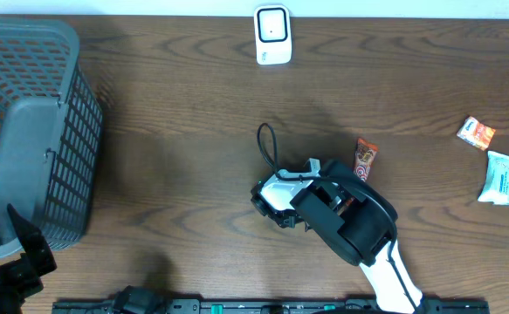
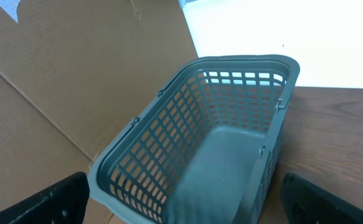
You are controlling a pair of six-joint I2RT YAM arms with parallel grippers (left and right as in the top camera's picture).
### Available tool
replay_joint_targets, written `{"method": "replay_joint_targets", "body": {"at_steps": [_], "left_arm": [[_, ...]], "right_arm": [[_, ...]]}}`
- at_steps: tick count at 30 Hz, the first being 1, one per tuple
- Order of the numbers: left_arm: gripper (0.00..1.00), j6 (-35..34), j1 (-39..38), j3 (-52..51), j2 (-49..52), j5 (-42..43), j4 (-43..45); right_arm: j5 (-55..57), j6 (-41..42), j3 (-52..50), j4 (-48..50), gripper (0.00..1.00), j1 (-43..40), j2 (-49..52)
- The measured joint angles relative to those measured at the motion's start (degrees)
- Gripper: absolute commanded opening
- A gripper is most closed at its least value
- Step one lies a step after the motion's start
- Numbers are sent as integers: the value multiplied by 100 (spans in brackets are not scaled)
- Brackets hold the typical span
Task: Scan the item barcode
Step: 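Lower the right gripper and grasp the orange Top bar, then lift the bar and carry it up to the white scanner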
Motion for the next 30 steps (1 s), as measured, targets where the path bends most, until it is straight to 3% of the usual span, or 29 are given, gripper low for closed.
{"method": "replay_joint_targets", "body": {"at_steps": [6,11,20,30], "left_arm": [[98,0,0,0,0,0,0],[98,0,0,0,0,0,0],[98,0,0,0,0,0,0],[98,0,0,0,0,0,0]], "right_arm": [[-1434,-531,450,-160,1,-83,-337],[-3794,-1412,1064,57,1,-96,-1558],[-6577,-2282,1270,57,1,-428,-3432],[-8629,-3261,1270,59,1,-1458,-3663]]}}
